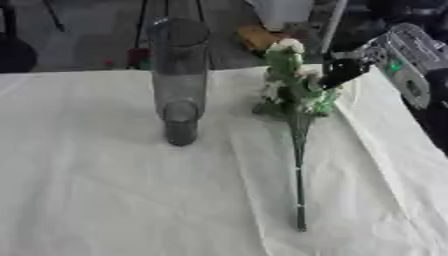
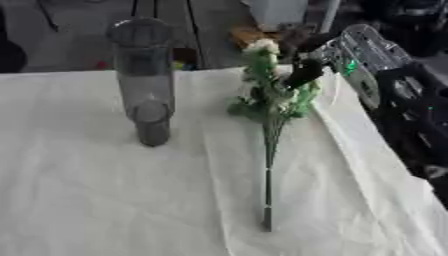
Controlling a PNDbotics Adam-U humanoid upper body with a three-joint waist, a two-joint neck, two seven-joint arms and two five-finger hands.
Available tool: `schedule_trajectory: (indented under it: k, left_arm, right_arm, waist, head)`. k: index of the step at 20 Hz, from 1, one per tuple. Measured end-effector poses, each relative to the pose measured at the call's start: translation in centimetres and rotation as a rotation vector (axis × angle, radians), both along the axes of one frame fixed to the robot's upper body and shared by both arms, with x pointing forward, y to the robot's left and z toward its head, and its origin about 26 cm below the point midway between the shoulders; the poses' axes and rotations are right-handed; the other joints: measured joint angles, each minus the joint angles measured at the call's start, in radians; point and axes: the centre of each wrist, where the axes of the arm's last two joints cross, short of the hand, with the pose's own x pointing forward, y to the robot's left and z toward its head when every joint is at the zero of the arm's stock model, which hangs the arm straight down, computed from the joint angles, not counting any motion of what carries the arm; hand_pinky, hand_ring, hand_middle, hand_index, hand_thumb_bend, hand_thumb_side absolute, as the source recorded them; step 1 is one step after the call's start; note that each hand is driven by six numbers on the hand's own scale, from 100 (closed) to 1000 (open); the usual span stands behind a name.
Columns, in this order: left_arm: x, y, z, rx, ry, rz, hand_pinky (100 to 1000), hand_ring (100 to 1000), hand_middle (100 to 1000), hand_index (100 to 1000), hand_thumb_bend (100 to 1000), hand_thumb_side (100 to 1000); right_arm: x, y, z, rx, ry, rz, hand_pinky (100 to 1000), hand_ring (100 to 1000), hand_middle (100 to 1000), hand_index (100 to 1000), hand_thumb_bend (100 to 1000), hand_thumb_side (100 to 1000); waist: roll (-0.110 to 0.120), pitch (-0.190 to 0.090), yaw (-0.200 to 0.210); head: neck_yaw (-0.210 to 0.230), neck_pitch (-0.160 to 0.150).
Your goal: Arrange flowers into the vase.
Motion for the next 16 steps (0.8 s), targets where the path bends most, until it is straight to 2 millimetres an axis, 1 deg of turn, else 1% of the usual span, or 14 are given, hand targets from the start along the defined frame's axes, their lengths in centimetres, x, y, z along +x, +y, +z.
schedule_trajectory:
  k: [3, 16]
  left_arm:
    - [0.0, 0.0, 0.0, 0.002, 0.001, -0.001, 844, 797, 879, 915, 100, 787]
    - [0.0, 0.0, 0.0, 0.004, 0.004, -0.001, 846, 797, 878, 913, 100, 791]
  right_arm:
    - [-0.3, 0.8, -0.5, 0.021, -0.001, 0.017, 493, 768, 701, 883, 301, 1000]
    - [-0.4, 2.8, -3.3, 0.081, 0.043, 0.052, 478, 761, 682, 881, 361, 1000]
  waist:
    - [-0.001, 0.0, -0.003]
    - [-0.006, 0.0, -0.005]
  head:
    - [0.001, 0.0]
    - [-0.004, -0.001]
